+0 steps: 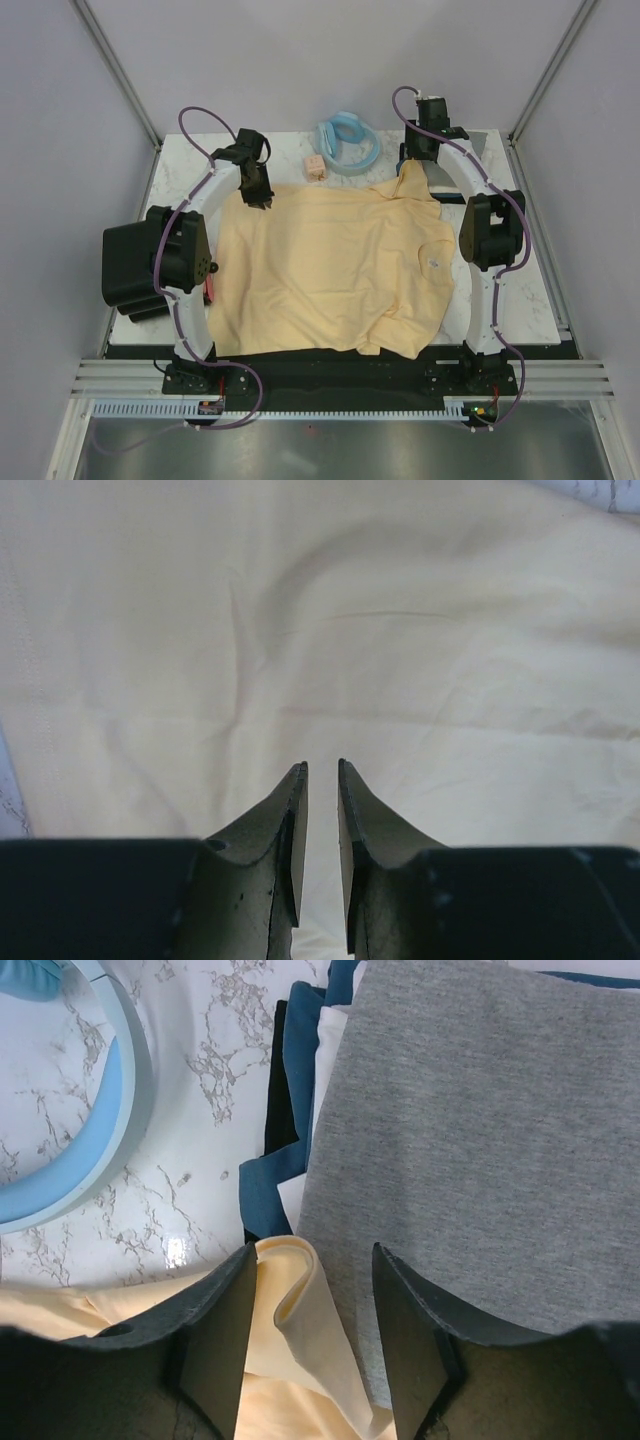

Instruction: Fold and stack the t-shirts

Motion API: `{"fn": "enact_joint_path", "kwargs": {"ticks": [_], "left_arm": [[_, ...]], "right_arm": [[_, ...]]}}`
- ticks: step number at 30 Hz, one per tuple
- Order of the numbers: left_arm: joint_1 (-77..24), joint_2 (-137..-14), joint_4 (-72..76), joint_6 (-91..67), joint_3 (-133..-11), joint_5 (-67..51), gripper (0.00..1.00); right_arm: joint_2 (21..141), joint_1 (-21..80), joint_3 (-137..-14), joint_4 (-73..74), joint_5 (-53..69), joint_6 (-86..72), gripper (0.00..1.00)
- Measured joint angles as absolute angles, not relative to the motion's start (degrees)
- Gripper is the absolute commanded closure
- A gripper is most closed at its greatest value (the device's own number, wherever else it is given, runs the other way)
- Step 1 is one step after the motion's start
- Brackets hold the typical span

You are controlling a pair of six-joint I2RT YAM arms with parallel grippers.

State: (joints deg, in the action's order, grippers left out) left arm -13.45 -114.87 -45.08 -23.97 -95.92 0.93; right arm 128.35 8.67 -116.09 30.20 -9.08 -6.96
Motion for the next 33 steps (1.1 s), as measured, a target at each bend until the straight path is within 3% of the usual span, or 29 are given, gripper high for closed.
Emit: {"fn": "enact_joint_path", "kwargs": {"ticks": [7,12,17,18,19,22,33], "left_arm": [[-13.41,-114.87,-45.08,-23.97,-95.92,-0.21,0.75],[-13.3,-114.87,-45.08,-23.97,-95.92,-0.23,0.76],[-13.3,-114.87,-45.08,-23.97,-95.92,-0.23,0.76],[-13.28,-114.87,-45.08,-23.97,-95.92,-0.23,0.76],[-13.26,-114.87,-45.08,-23.97,-95.92,-0.25,0.76],[-13.26,-114.87,-45.08,-23.97,-95.92,-0.27,0.76],[-12.62,-115.77,-45.12,-24.34,-96.86,3.33,0.7]], "right_arm": [[128.35,8.47,-116.09,30.2,-8.86,-6.81,0.56],[128.35,8.38,-116.09,30.2,-8.88,-6.79,0.57],[128.35,8.38,-116.09,30.2,-8.73,-6.61,0.76],[128.35,8.38,-116.09,30.2,-8.69,-6.52,0.81],[128.35,8.38,-116.09,30.2,-8.67,-6.46,0.92],[128.35,8.38,-116.09,30.2,-8.27,-6.31,1.0],[126.21,8.34,-114.15,30.2,-6.42,-6.37,1.0]]}}
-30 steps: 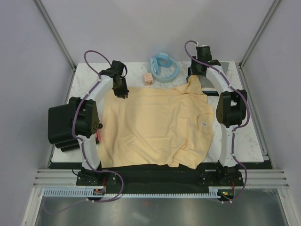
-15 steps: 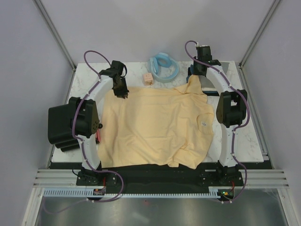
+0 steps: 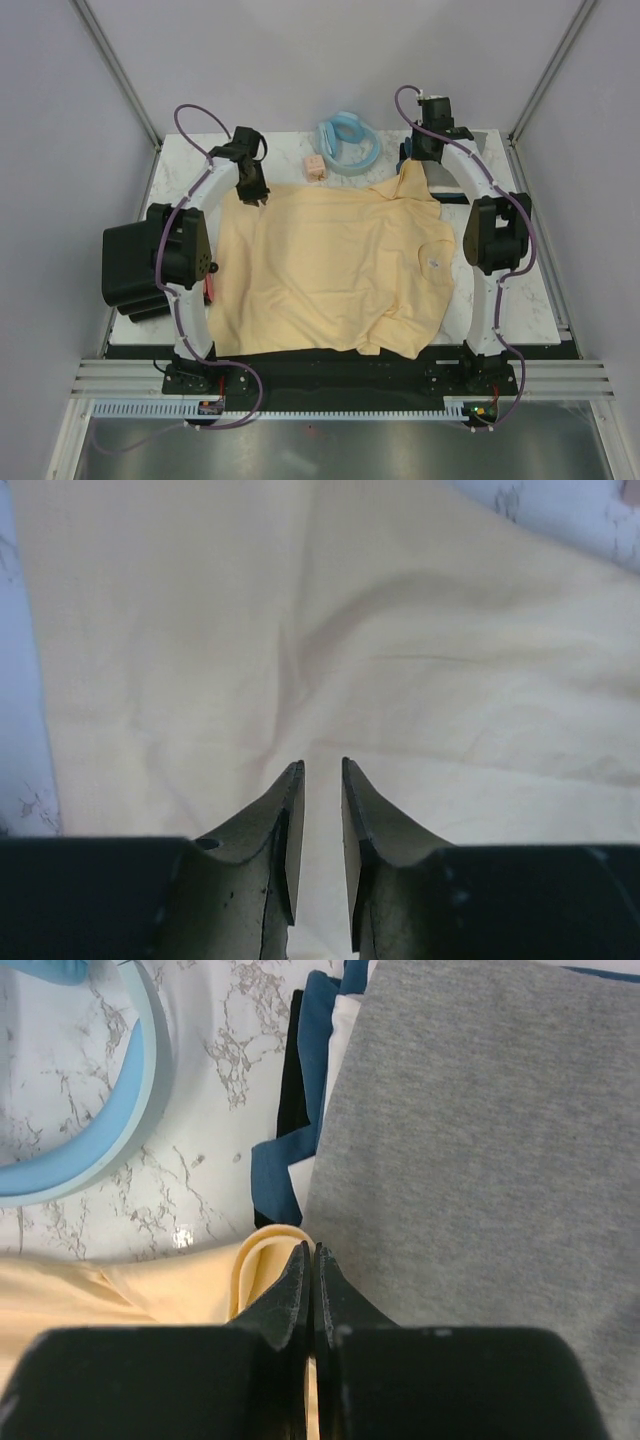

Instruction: Fold and stack the t-shirts

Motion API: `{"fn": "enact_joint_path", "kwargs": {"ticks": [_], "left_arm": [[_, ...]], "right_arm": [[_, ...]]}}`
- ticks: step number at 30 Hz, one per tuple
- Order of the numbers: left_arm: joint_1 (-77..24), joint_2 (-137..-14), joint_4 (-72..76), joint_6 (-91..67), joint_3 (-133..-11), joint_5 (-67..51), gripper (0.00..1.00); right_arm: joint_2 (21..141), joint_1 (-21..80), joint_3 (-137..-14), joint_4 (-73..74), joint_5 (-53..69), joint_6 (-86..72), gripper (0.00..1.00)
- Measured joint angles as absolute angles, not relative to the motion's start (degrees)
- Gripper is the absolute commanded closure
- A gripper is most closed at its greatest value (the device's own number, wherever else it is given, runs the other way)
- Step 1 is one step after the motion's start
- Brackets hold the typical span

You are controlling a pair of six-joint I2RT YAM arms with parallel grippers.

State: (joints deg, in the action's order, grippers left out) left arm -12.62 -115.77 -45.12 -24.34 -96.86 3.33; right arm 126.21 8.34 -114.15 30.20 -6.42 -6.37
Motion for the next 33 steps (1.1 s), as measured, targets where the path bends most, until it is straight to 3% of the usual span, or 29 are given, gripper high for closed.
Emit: {"fn": "enact_joint_path", "kwargs": {"ticks": [5,19,33], "left_arm": [[-8.84,-121.14,-44.91,-26.39,-101.86,4.97,0.56],[-3.4,-135.11,-45.28,-26.96,-121.97,8.47,0.52],[-1.85,-142.26,-48.07,-29.56,-131.11,11.88,0.5]], "right_arm": [[120.88,8.34,-110.63,30.37,-6.39,-6.37,1.0],[110.56,8.34,-102.26,29.54,-3.53,-7.99,1.0],[108.38,8.34,-98.3,29.23,0.27,-8.97,1.0]]}}
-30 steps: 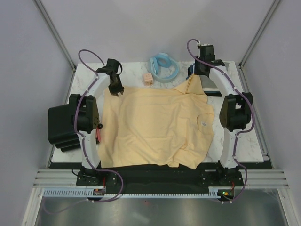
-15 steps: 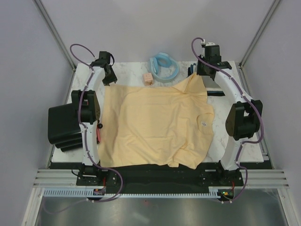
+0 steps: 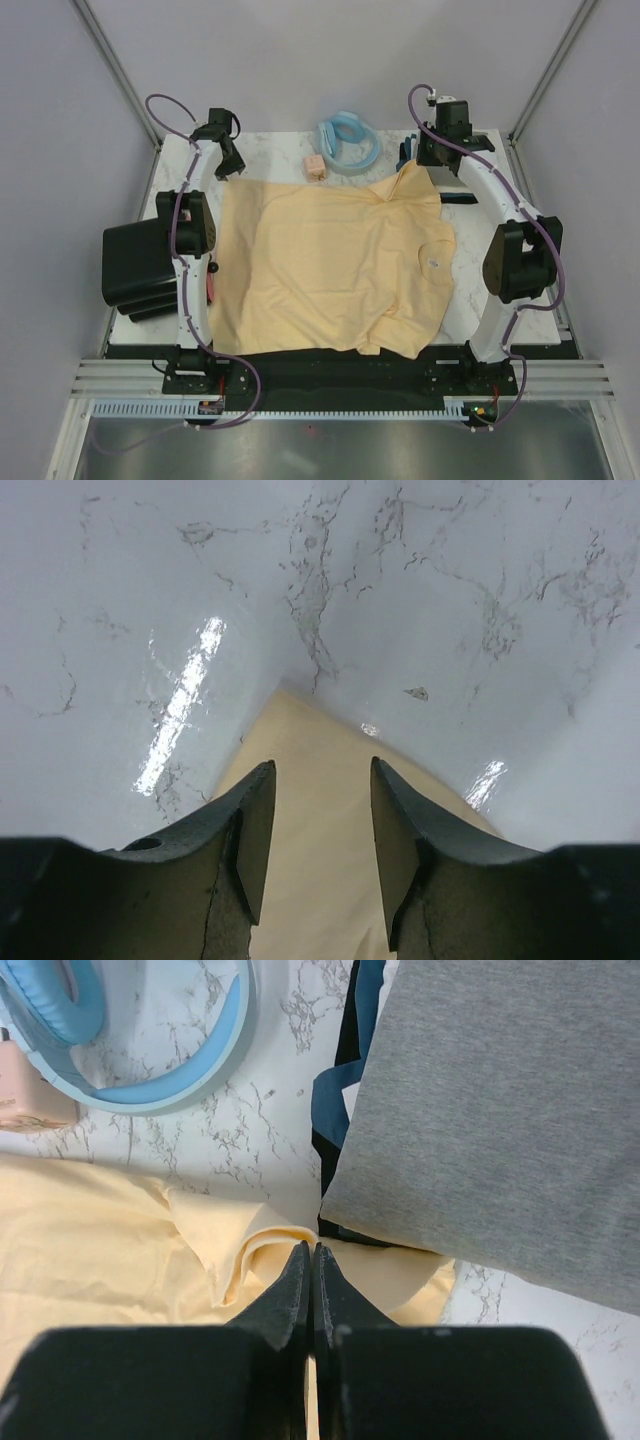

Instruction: Fold and stack the t-shirts

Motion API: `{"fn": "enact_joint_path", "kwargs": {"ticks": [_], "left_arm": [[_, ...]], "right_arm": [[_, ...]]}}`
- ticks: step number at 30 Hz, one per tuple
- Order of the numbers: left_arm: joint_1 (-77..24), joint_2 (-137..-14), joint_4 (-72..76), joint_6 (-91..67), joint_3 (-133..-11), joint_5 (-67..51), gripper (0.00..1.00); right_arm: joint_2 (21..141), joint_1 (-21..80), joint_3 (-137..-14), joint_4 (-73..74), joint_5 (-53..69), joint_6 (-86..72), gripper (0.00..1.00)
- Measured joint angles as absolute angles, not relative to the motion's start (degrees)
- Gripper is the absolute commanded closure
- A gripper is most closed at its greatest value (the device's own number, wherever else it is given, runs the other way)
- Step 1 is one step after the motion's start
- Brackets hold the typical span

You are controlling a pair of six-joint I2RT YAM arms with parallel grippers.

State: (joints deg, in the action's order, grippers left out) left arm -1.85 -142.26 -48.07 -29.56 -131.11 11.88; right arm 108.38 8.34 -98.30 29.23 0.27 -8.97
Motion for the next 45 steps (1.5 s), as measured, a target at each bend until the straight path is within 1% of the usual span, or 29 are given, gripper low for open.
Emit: {"fn": "enact_joint_path", "kwargs": {"ticks": [7,20,26,28,29,30,33,34,35,37,45], "left_arm": [[-0.73,-143.65,-48.27,-29.54,-134.96,12.36,0.49],[-0.19,-147.22,-50.96,-29.71,-135.24,11.55,0.5],[-0.23,-148.29,-51.29,-30.11,-137.23,11.22,0.51],[-0.23,-148.46,-51.55,-30.13,-137.62,11.05,0.56],[-0.23,-148.46,-51.7,-30.15,-137.71,10.9,0.67],[-0.23,-148.46,-51.86,-30.17,-137.73,10.61,0.71],[-0.19,-148.46,-52.38,-30.52,-137.73,10.28,0.8],[-0.16,-148.46,-52.6,-30.55,-137.75,10.15,0.9],[-0.16,-148.46,-52.77,-30.55,-137.75,9.96,0.96],[-0.16,-148.46,-53.04,-30.7,-137.75,9.43,0.98],[0.03,-148.44,-53.06,-30.65,-137.84,5.85,0.98]], "right_arm": [[104.53,8.34,-96.92,29.1,0.25,-8.91,1.0],[102.98,7.6,-96.27,29.15,0.71,-8.97,1.0],[101.25,7.18,-96.01,29.15,1.74,-9.17,1.0],[100.97,7.07,-96.01,29.12,1.85,-9.19,1.0],[100.86,6.98,-96.01,29.12,1.98,-9.21,1.0],[100.77,6.87,-96.01,29.12,2.07,-9.23,1.0],[100.73,6.63,-96.01,29.12,2.59,-9.3,1.0],[100.73,6.57,-96.01,29.12,2.76,-9.41,1.0],[100.73,6.52,-96.01,29.12,2.87,-9.45,1.0],[100.73,6.46,-96.01,29.12,3.14,-9.63,1.0],[100.73,6.11,-95.9,29.06,3.64,-9.87,1.0]]}}
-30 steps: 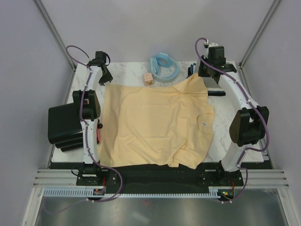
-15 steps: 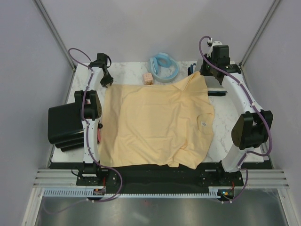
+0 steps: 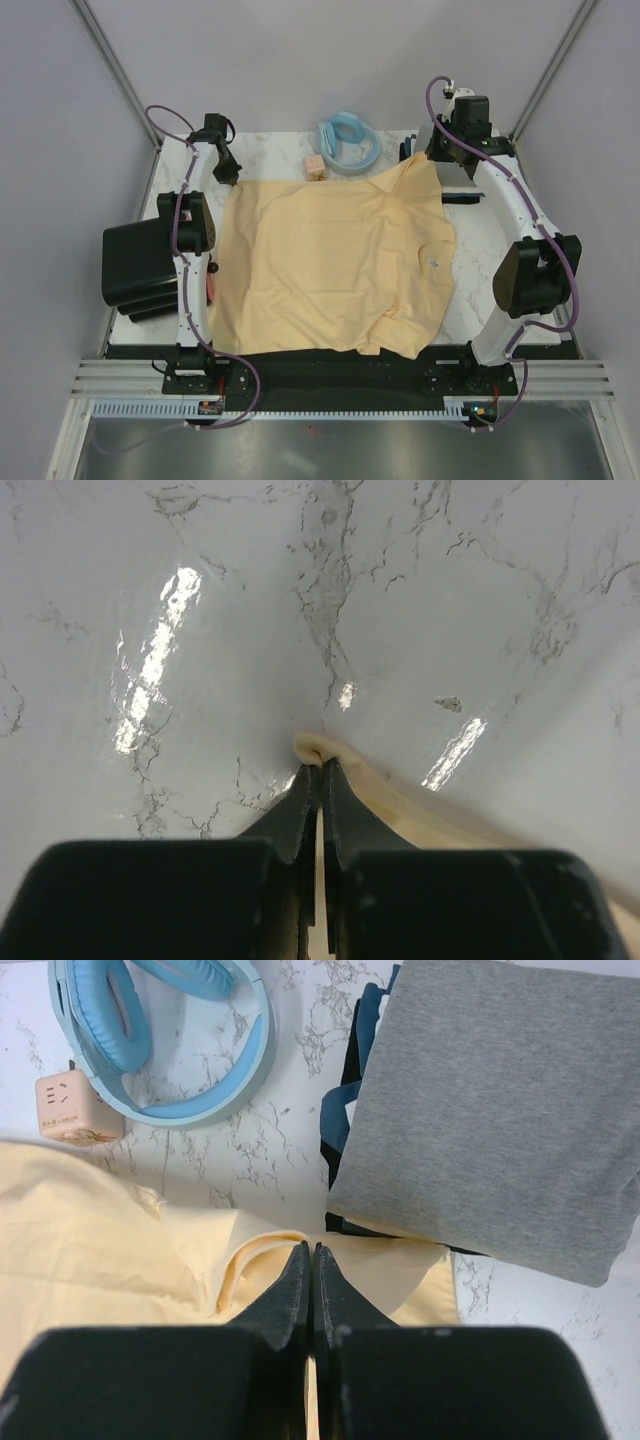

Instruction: Fold and stack the t-shirts

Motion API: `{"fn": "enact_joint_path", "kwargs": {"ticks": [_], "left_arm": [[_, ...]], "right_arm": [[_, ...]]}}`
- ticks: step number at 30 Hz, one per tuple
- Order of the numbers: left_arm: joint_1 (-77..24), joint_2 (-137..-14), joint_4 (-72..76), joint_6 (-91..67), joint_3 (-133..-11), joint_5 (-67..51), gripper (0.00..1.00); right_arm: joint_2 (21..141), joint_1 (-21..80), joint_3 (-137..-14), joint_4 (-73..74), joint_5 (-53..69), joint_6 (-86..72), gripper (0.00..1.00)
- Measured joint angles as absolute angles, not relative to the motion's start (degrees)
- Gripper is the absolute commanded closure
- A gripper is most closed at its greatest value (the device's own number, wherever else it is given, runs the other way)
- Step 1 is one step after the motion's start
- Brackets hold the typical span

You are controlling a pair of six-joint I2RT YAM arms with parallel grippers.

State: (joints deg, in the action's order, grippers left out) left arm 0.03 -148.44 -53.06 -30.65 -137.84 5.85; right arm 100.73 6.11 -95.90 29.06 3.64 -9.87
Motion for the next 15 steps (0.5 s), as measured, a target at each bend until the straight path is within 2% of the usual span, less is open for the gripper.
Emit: {"fn": "enact_joint_path", "kwargs": {"ticks": [7,15], "left_arm": [[-0.08,-146.58,-53.32,-29.89,-137.53,5.91,0.98],[-0.12,-136.44,-53.01,-28.82,-135.44,5.78,0.98]], "right_arm": [[100.55,5.02,-94.3,29.1,2.31,-9.82,1.0],[100.88,1.37,-95.98,29.39,1.1,-9.63,1.0]]}}
